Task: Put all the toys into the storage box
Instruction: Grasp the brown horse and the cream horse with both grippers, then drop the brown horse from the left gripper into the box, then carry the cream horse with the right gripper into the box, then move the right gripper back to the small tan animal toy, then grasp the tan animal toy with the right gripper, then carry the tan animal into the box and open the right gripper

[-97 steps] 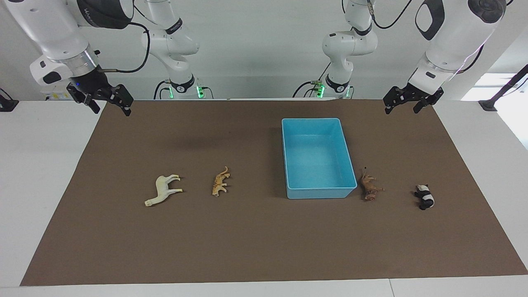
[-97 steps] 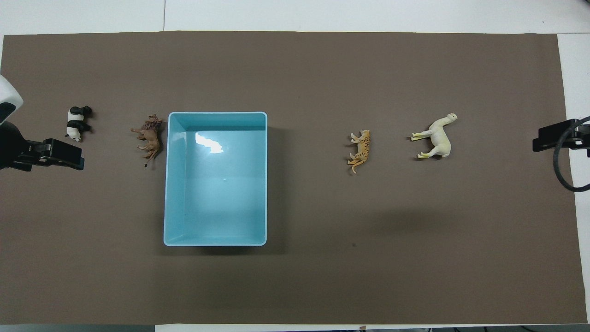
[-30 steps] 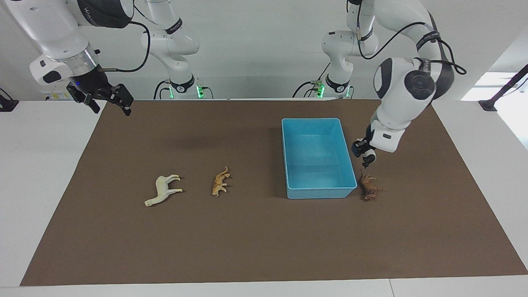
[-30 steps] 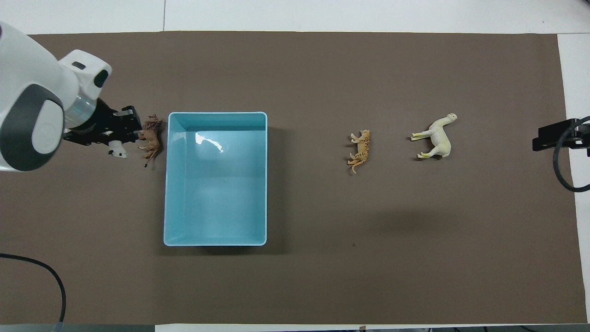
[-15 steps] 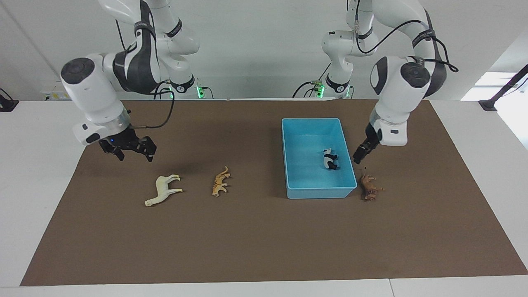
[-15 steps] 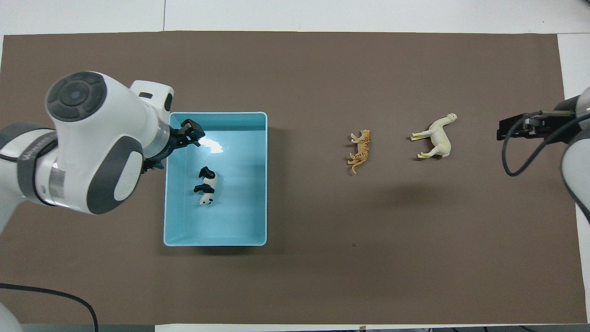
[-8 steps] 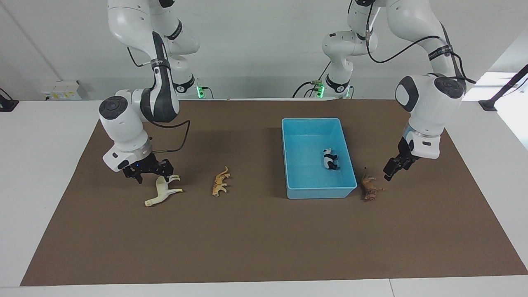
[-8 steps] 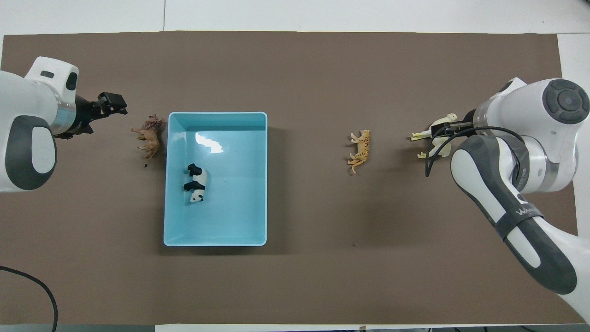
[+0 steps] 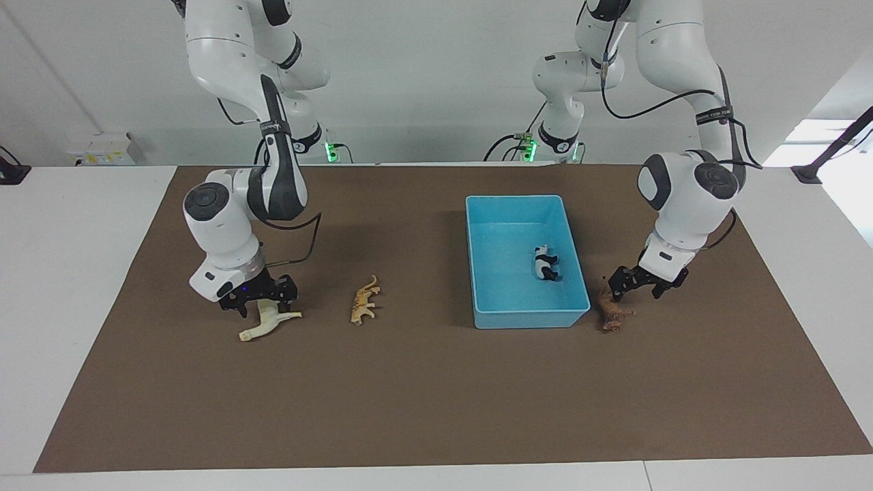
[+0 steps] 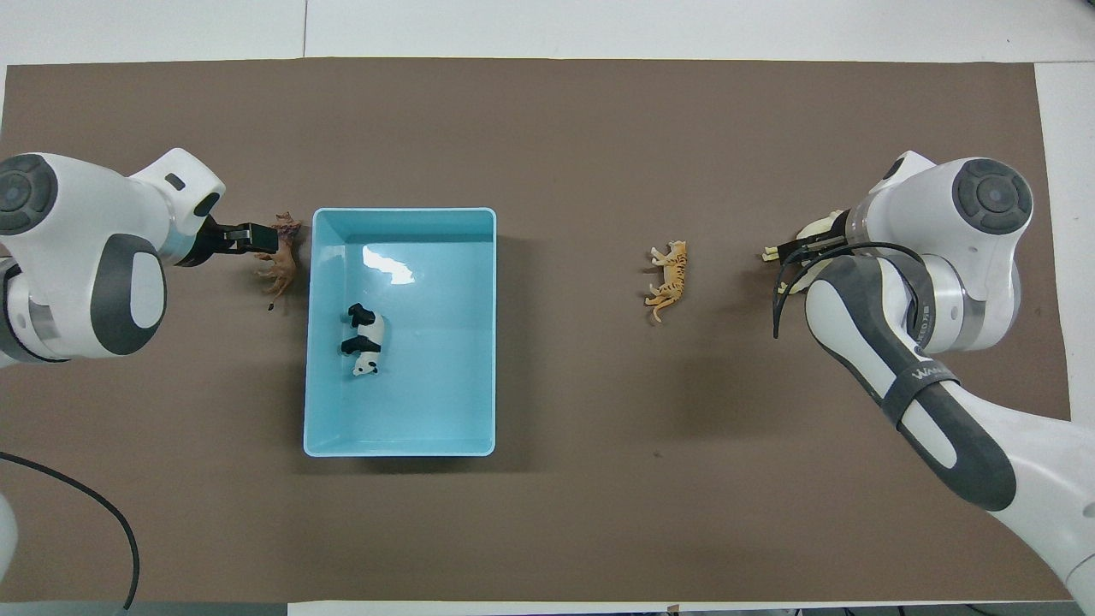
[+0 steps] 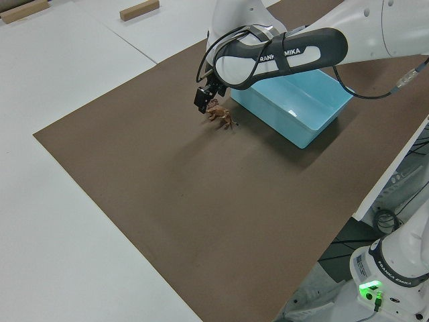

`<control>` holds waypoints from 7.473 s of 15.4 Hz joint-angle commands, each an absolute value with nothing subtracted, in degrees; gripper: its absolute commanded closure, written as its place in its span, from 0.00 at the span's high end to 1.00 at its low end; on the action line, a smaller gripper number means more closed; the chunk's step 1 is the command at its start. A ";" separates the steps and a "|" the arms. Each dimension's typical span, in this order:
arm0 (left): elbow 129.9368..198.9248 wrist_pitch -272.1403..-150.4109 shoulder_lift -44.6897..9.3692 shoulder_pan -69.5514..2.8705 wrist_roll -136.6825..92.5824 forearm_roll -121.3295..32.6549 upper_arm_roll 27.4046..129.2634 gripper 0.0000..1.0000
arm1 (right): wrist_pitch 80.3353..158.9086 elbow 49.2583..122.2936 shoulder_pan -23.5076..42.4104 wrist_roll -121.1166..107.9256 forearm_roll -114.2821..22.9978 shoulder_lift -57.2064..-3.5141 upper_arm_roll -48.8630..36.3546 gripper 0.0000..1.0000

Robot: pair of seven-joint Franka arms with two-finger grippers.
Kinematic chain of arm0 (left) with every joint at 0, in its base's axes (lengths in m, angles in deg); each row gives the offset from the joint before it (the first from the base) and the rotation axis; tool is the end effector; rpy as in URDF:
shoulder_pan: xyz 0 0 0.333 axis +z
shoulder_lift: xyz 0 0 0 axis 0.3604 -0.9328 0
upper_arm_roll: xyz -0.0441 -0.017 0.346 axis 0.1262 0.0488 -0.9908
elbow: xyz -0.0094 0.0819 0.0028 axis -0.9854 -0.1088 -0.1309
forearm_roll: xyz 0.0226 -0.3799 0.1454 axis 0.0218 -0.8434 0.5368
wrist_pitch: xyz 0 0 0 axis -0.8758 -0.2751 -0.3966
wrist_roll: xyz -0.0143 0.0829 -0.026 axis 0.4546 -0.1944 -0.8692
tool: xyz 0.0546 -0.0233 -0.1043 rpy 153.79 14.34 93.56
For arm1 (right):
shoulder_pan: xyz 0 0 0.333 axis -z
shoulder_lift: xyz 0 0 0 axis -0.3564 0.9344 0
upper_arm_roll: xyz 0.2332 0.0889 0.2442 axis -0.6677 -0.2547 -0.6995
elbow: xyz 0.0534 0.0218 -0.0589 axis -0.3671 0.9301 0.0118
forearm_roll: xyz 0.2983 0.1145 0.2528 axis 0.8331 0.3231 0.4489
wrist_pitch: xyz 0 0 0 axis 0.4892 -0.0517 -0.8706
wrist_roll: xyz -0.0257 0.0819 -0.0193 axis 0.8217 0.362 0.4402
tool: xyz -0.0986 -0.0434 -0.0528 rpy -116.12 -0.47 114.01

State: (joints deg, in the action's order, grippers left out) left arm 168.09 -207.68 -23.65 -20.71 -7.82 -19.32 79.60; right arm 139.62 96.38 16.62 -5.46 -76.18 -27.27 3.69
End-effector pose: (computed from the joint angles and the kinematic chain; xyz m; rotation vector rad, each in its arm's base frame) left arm 0.6364 -0.0410 0.3513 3.1092 -0.0626 0.1616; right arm 0.6358 0.0181 0.3182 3.1050 0.2954 0.1296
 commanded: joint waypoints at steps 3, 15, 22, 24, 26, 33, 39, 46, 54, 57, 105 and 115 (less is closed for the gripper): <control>168.52 -212.55 -26.84 -22.71 -6.69 -19.11 79.17 1.00 | 139.92 98.12 16.83 0.08 -75.88 -27.95 3.67 1.00; 167.21 -213.70 -28.87 -22.00 -11.18 -18.23 79.17 0.00 | 144.85 101.20 16.92 1.32 -75.79 -27.42 3.67 0.00; 155.62 -197.63 -28.78 -20.69 -11.35 -18.85 79.26 0.00 | 138.81 94.55 16.57 0.97 -75.79 -27.68 3.58 0.00; 150.54 -189.40 -27.99 -20.77 -11.62 -19.63 79.09 0.00 | 132.05 88.49 14.22 -2.27 -75.79 -28.12 3.32 0.00; 145.34 -180.94 -26.94 -20.95 -18.08 -19.90 79.43 0.00 | 124.32 81.46 10.00 -9.98 -75.70 -28.48 3.32 0.00; 154.87 -179.14 -18.25 -32.10 -45.61 -22.54 79.96 0.00 | 114.88 71.15 1.90 -23.73 -72.99 -28.30 3.32 0.00; 161.49 -180.21 -13.94 -35.63 -47.92 -22.54 79.79 1.00 | 114.08 69.56 -1.27 -28.66 -72.28 -28.12 3.23 0.00; 157.11 -171.88 -8.13 -28.08 -33.90 -21.84 79.35 1.00 | 115.40 69.30 -5.56 -35.58 -72.54 -27.86 3.06 0.00; 155.96 -160.43 -2.59 -24.64 -9.07 -17.00 78.38 1.00 | 128.39 69.04 -20.59 -48.07 -72.36 -23.75 3.14 0.00; 149.48 -158.25 -7.50 -24.90 -7.22 -16.39 78.38 1.00 | 135.86 67.46 -23.77 -50.89 -73.16 -16.19 3.14 0.00; 149.36 -160.08 -6.63 -26.13 -7.49 -19.82 75.57 1.00 | 148.38 100.33 -4.61 -42.36 -73.86 -24.70 6.40 0.00; 149.36 -160.08 -6.63 -26.13 -7.49 -19.82 75.57 1.00 | 129.86 82.79 -5.23 -43.59 -72.98 -24.26 5.70 0.00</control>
State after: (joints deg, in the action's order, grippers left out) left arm 148.81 -159.82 -7.56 -26.37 -7.70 -19.29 75.66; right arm 136.33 89.60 -5.18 -41.49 -73.30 -24.58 6.41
